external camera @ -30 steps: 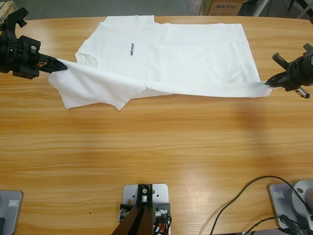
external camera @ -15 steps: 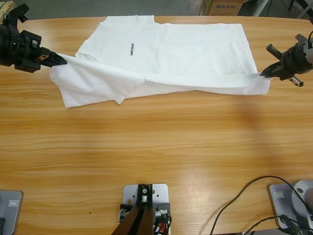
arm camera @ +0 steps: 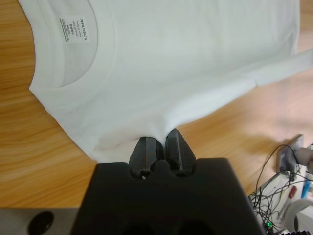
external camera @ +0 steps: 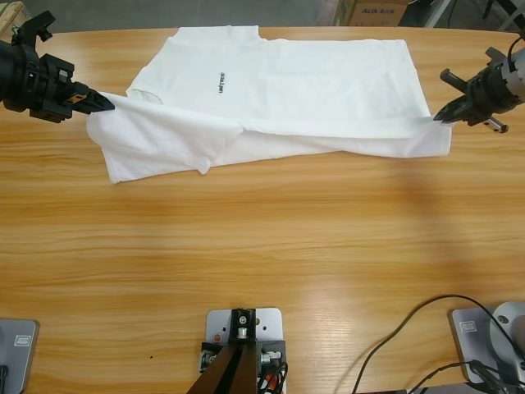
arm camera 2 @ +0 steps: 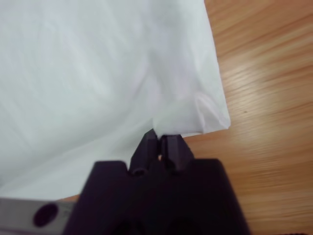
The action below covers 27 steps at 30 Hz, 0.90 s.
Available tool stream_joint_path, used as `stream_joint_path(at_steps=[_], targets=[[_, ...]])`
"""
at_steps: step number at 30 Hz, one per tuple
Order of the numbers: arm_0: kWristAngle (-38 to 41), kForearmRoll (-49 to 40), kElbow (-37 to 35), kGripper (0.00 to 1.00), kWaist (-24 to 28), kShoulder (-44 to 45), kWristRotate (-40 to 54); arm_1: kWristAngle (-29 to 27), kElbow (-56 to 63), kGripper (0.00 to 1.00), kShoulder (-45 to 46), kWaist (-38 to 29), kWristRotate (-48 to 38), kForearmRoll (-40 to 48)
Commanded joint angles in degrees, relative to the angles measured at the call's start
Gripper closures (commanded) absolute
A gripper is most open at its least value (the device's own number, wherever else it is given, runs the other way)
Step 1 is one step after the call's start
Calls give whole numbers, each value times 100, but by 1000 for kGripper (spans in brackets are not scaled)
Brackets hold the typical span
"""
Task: Fold clothes
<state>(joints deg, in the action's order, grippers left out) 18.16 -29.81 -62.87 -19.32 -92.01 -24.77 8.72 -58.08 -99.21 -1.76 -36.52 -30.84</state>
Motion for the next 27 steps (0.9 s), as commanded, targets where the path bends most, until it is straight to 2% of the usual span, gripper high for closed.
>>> stream_joint_path(at_steps=[1, 27], targets=[[-128, -76, 3, 1000, 62, -278, 77, -142, -77, 1000, -230, 93, 149, -133], [-155, -69, -76, 1000, 128, -494, 111, -283, -749, 1000, -670, 95, 518, -301]])
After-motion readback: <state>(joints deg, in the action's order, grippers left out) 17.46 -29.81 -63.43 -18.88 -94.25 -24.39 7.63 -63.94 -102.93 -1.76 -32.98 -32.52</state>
